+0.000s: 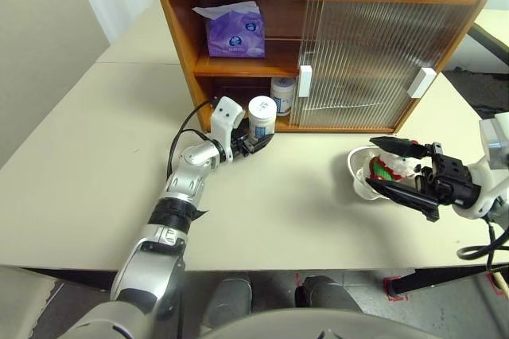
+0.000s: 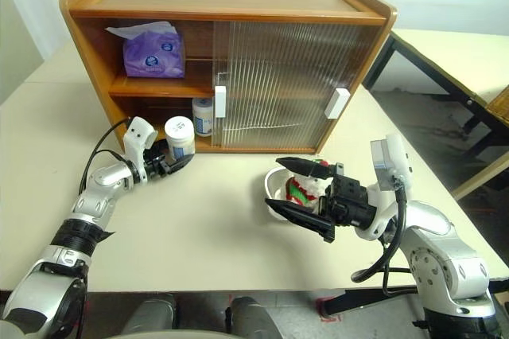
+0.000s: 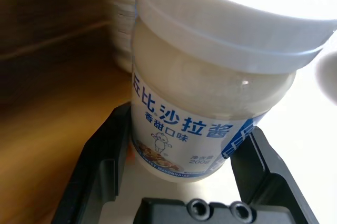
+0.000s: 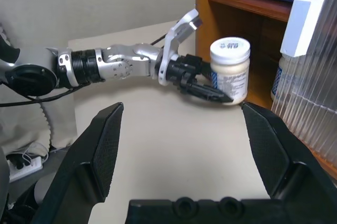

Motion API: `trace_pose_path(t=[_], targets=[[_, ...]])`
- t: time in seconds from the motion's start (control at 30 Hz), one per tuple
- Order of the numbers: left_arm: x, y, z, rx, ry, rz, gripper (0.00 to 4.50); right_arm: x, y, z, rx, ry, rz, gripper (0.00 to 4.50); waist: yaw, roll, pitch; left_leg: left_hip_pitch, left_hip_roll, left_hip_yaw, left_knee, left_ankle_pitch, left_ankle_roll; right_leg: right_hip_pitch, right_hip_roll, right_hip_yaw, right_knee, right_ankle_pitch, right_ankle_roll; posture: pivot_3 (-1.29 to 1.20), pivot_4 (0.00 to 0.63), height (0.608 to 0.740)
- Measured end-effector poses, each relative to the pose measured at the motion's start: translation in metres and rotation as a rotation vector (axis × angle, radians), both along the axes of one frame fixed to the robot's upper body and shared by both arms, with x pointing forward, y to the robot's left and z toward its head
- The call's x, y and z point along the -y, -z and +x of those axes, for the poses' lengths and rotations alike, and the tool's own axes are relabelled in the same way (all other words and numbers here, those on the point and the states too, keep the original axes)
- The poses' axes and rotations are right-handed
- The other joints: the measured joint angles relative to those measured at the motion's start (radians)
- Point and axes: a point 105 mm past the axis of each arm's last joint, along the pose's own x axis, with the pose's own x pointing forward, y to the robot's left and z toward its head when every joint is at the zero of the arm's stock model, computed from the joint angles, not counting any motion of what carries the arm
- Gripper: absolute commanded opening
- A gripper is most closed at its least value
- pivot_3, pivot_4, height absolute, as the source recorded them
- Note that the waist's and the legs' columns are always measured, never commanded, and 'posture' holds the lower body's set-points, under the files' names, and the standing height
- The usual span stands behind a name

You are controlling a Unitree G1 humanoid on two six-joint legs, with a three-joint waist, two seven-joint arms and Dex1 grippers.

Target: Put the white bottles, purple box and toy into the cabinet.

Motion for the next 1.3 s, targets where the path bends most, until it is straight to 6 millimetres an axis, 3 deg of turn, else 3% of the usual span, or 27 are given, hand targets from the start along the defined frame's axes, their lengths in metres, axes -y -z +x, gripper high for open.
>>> trace_pose_path(t=[0.13, 0.37, 0.7, 1.3], targets=[[-0.005, -0.009, 0.014, 0.029, -0.078, 0.021, 3.11, -0.002, 0.0, 0.001, 0.003, -0.012, -0.003, 4.5, 0.009, 0.0, 0.0, 0.0, 0.0, 0.0, 0.0, 0.0, 0.0, 0.0, 0.0, 0.0, 0.0, 0.0, -0.001, 0.07, 0.008, 0.74], [-0.012, 0.003, 0.026, -0.01, -0.192, 0.045, 3.11, -0.002, 0.002, 0.0, -0.005, -0.016, -0.005, 4.5, 0.017, 0.0, 0.0, 0.0, -0.001, 0.0, 0.0, 0.001, -0.001, 0.0, 0.0, 0.0, 0.0, 0.0, -0.001, 0.07, 0.009, 0.74], [-0.008, 0.004, 0.046, -0.041, -0.325, 0.023, 3.11, -0.002, 0.004, -0.001, -0.008, -0.018, -0.005, 4.5, 0.02, -0.001, 0.001, 0.001, -0.001, 0.0, 0.0, 0.004, -0.001, 0.001, 0.0, 0.0, 0.0, 0.001, 0.0, 0.07, 0.014, 0.74], [-0.005, 0.008, 0.06, -0.107, -0.431, 0.0, 3.11, 0.0, 0.007, -0.002, -0.017, -0.011, -0.004, 4.5, 0.017, -0.003, 0.002, 0.002, -0.002, 0.0, 0.0, 0.006, 0.0, 0.003, 0.0, 0.0, 0.0, 0.002, 0.002, 0.05, 0.018, 0.74]])
